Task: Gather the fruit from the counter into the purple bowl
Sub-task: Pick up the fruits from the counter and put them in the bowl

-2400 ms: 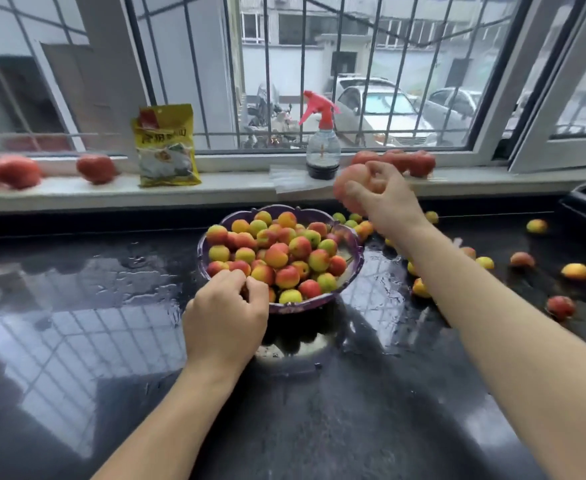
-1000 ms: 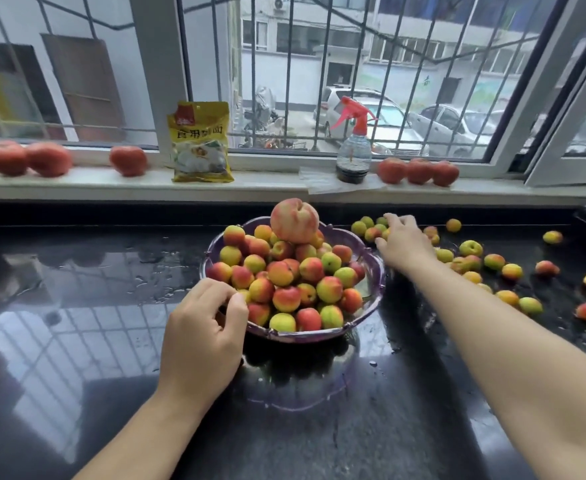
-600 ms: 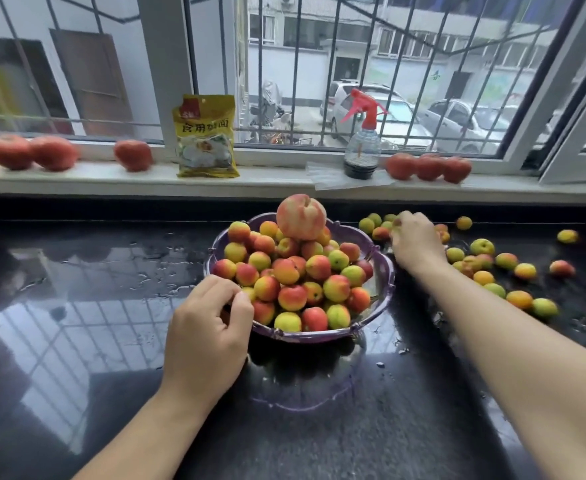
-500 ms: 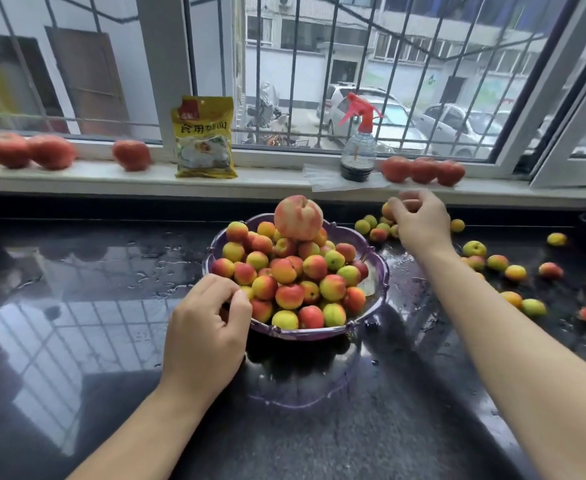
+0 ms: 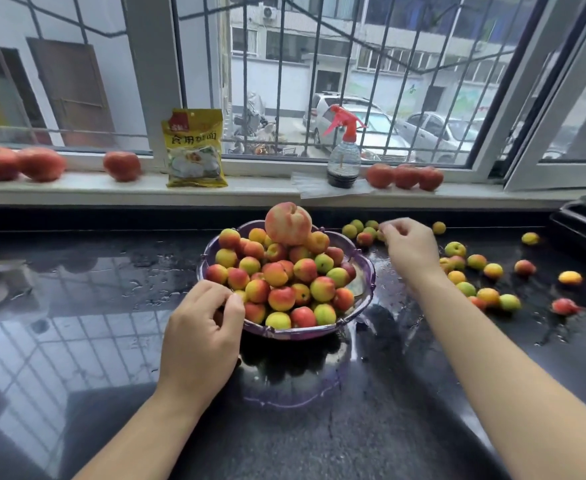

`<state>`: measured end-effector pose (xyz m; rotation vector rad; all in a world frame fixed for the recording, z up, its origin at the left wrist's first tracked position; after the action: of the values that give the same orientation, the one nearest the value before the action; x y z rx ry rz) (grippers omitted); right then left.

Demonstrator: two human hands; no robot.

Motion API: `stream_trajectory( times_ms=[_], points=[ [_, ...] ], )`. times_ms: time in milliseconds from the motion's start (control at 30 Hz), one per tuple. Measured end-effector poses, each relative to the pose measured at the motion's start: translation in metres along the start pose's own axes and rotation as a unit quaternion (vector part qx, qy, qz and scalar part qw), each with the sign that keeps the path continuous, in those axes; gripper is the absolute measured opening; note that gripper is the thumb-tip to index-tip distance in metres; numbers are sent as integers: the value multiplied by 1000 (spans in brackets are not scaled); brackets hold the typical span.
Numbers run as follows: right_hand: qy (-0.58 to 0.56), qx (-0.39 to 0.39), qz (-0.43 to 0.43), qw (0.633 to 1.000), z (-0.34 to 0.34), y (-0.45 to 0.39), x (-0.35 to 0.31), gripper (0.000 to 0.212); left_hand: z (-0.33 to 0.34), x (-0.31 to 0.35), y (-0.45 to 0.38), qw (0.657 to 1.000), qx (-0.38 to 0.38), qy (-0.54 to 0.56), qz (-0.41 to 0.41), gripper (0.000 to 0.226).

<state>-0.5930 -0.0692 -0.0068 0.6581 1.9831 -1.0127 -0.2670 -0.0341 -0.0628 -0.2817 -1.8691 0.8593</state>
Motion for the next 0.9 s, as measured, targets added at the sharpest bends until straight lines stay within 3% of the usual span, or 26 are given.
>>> stream_trajectory(
  times_ms=[67, 167, 300, 500, 633, 733, 833, 900],
  points=[
    [98, -3, 21, 995, -4, -15, 31, 20, 1, -1, -1, 1000, 5, 2, -2, 34],
    [207, -34, -24, 977, 6, -27, 55, 24, 2, -3, -2, 1000, 12, 4, -2, 39],
    [265, -90, -156, 947, 42, -33, 53, 42, 4, -3, -3, 1000, 18, 2, 7, 44],
    [354, -161, -221, 894, 71, -43, 57, 53, 3, -5, -3, 1000, 17, 2, 12, 42],
    [304, -84, -242, 918, 67, -37, 58, 27, 4, -5, -4, 1000, 17, -1, 17, 43],
    [246, -68, -190, 948, 61, -38, 55, 28, 3, -5, -3, 1000, 16, 0, 17, 44],
    [90, -20, -73, 993, 45, -39, 37, 37, 3, -5, -3, 1000, 14, 2, 19, 45],
    [-71, -22, -13, 997, 29, -33, 13, 31, 3, -4, -4, 1000, 13, 4, 18, 44]
  ],
)
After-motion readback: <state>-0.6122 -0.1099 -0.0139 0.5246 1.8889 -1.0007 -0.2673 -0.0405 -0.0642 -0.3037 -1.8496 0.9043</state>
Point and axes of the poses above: each hand's wrist, its own y-axis away from the middle knuckle, its own z-axis out of the palm, x = y × z, the point moved 2 cm from there along -y, towards the middle knuckle, and after that the axes turned 14 degrees about x, right-handed, at the moved point
